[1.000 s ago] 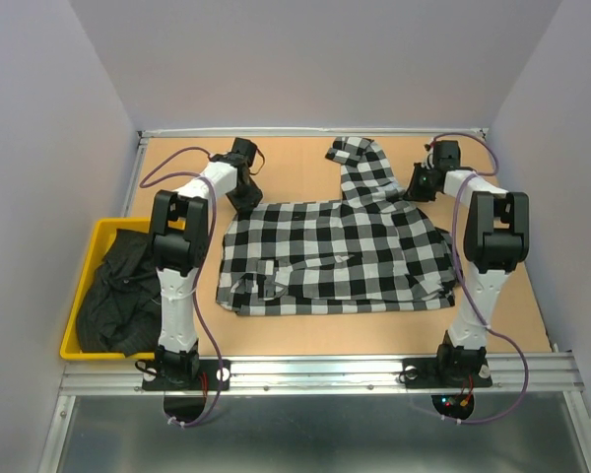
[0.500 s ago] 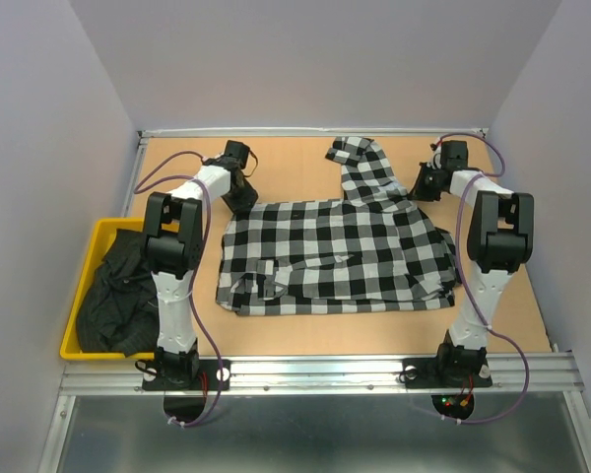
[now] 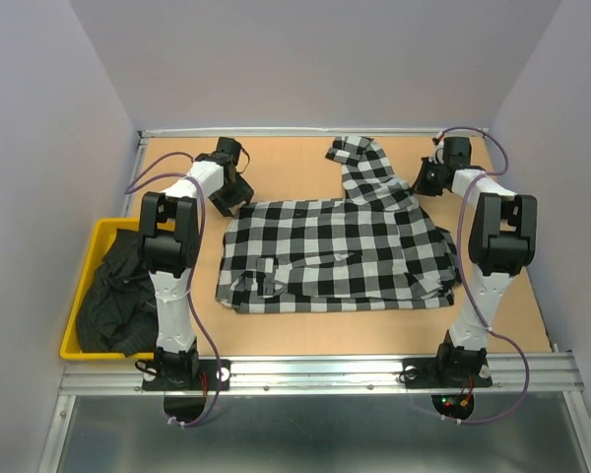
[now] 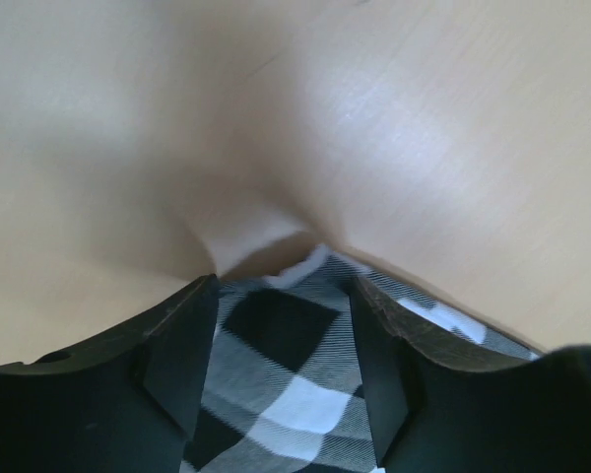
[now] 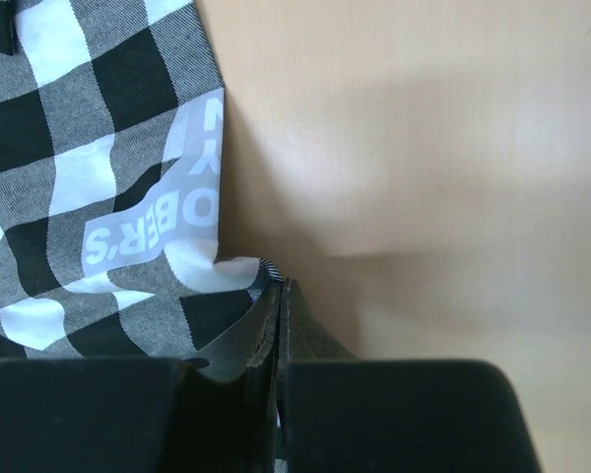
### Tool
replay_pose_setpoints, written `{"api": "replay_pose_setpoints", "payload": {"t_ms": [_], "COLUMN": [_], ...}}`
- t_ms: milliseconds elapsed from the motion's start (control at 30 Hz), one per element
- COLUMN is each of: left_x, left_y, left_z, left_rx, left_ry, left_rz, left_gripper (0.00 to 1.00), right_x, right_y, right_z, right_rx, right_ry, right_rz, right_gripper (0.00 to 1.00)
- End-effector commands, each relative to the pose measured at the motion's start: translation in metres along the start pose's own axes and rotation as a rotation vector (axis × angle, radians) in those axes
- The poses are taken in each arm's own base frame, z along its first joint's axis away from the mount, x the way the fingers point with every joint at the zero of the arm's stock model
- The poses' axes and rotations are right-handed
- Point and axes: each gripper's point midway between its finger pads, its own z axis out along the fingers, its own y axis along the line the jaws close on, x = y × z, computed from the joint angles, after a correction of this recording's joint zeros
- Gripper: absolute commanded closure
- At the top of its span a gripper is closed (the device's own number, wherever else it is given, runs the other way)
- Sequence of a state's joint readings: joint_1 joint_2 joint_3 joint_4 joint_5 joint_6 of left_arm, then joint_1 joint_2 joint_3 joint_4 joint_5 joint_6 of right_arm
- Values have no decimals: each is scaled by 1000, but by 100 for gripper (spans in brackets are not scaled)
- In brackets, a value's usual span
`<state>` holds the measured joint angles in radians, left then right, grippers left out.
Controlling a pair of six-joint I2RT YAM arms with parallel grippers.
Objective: Fold and stack the long sleeve shirts
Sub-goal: Fold the shirt
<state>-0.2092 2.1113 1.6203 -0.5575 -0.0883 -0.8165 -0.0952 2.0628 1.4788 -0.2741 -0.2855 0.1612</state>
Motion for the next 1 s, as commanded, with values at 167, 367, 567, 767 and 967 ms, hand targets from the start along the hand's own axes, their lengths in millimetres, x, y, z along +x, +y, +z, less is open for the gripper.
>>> {"api": "replay_pose_setpoints", "payload": {"t_ms": [167,367,567,767,967], "left_x": [-18,-29,-17,-6,0], "left_y": [9,-17,-31,-35,-26], "left_z": [-19,-30,-18,-11,4], "left_rx": [-93,-65,-98,-124,-185], "left_ry": [-13,-38,4,32,43], "left_rz": [-52,-57,-47,-44,-24], "left_gripper": [32,32,32,34,34], "right_x": [-35,-35,-33,-33,-30], "right_y": [3,10,9,8,7], "right_z": [-21,-18,-16,-18,-17], "right_rx": [-7,-12,6,21,25], "right_ry": [-124,-128,-128,-134,-133], "right_rz": [-73,-105,-123,-136,-136], "right_gripper": [99,99,99,100,99]}}
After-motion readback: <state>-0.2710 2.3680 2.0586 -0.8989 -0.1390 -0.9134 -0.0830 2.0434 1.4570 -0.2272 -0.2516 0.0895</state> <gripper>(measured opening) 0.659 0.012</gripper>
